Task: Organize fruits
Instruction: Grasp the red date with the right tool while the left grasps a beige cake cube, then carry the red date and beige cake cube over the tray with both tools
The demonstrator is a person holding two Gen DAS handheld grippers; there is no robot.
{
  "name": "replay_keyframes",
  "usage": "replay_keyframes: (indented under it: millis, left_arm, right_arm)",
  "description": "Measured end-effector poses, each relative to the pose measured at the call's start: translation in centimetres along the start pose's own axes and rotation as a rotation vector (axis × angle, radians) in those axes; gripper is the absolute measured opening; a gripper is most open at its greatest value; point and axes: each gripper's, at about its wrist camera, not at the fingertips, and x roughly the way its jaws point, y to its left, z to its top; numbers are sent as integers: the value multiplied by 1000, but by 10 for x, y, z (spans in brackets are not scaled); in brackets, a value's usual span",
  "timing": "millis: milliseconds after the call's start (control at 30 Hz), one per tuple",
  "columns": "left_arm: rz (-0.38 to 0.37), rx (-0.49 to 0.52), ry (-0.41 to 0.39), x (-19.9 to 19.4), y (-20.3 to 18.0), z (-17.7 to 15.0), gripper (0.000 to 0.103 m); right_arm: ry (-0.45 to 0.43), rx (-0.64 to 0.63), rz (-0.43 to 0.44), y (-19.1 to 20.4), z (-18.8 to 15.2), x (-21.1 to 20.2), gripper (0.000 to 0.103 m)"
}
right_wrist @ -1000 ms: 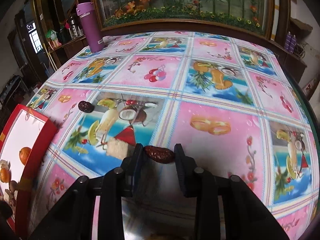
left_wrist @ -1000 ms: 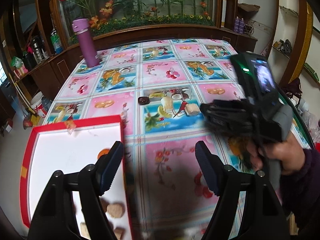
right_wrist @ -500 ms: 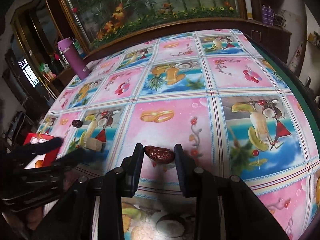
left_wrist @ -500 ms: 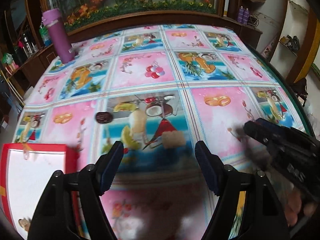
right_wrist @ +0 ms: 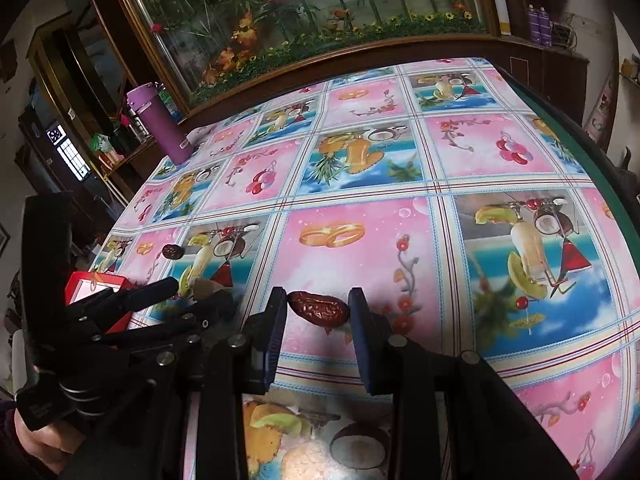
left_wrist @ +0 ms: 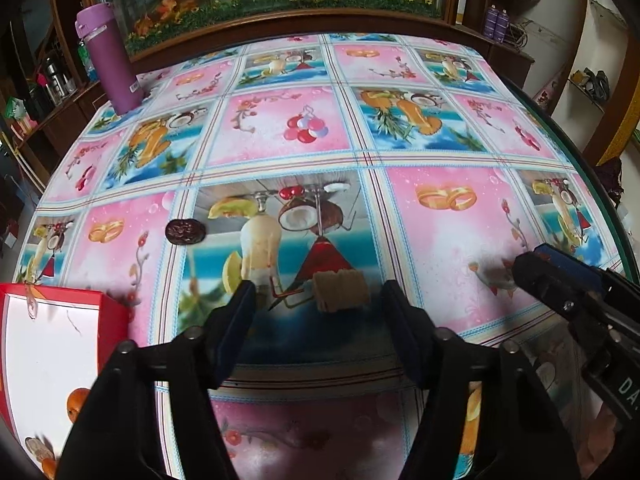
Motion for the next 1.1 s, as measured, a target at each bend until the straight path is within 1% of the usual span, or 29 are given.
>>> replay_keyframes:
  millis: [67,133,200,267,300,333,467,567,633,767,933,1000,1100]
  left_arm:
    - [-2,-3,9,3,1,0,54]
    - [-21,-19,11,5,2,0,50]
    - [-25,-18,10,5,2,1,48]
    - [-24,-15,5,5,1,1,40]
    - [-24,-18,5,5,1,2,38]
    - [-28,-16,5,5,0,2,32]
    - [-44,-10,3,3,-2,2,32]
    - [-47,-7,-20,-5,-3,1,32]
    - [-52,-6,-43,-16,-2,0,32]
    - [-54,-3,-111,-51,5,-8,32]
    - [-62,-20,-191,-104,31,-37,32]
    - [-51,-26,-209,-121,44,-50,32]
    - [-19,-59,-246,-148,74,-74,32]
  right_arm:
    - [4,1,1,0,0,1,31]
    - [5,-1,-1,0,-1,1,31]
    - [8,-1,0,0,-1,2,31]
    - [9,1,-2,0,-1,3,31]
    - [8,1,0,0,-1,3,31]
    - [8,1,1,0,-1,3,31]
    - [8,9,11,-1,-2,2,31]
    - [-1,12,20,0,-2,0,31]
    - [-4,13,20,2,-3,-1,31]
    - [-3,5,37,11,-9,-6,31]
    - [-29,-56,68,41,-22,-23,31]
    - [-40,-85,84,55,-26,-31,30]
    - [-47,-123,102,77,-31,-39,30]
